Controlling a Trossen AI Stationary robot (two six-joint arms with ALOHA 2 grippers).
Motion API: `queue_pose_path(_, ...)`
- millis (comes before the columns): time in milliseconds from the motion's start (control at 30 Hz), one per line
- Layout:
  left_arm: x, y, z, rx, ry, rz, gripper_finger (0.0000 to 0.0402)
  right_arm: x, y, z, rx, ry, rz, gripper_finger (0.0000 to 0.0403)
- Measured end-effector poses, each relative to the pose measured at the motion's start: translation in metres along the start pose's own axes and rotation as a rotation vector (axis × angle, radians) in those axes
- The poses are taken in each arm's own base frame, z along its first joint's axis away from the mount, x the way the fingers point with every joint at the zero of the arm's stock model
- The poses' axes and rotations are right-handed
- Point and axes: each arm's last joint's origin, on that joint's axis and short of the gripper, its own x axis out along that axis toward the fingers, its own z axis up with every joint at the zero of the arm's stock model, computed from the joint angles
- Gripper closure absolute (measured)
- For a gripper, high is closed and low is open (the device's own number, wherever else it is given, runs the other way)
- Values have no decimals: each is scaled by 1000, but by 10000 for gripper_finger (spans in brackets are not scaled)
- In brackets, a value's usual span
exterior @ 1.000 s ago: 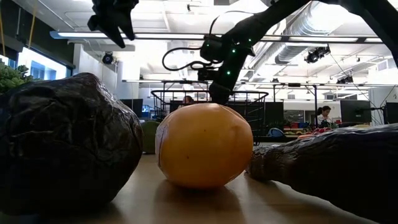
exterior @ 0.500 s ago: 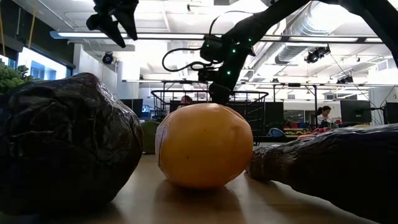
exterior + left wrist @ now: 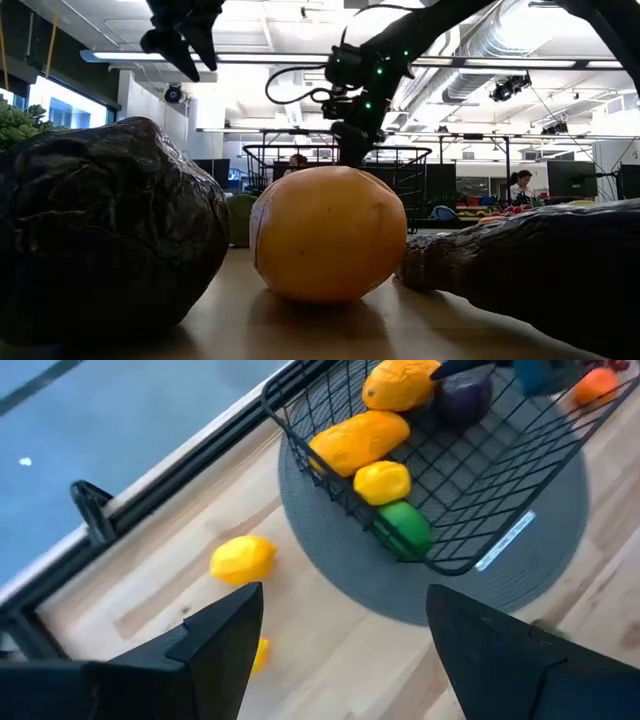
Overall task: Build produce basket
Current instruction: Put the yellow lemon into the wire basket
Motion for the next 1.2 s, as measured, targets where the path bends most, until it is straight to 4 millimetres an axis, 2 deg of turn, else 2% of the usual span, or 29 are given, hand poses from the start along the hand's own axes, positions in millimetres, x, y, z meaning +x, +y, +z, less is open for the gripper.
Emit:
queue_pose_path(367,3,22,-2,76,79,57,130,-9,19,-3,152,56,22,164)
queue_pose_path(567,3,23,-5,116,117,65,130,-26,23,7,234,66,29,164)
queue_pose_path(833,1,25,-14,416,228,33,130,-60,27,34,291,-33,49,164)
queue_pose_path(1067,0,22,-18,671,252,-153,130,-82,28,45,280,-62,-8,164)
queue_pose_path(1200,10,22,-24,761,255,-203,130,-90,25,48,282,-73,-26,164)
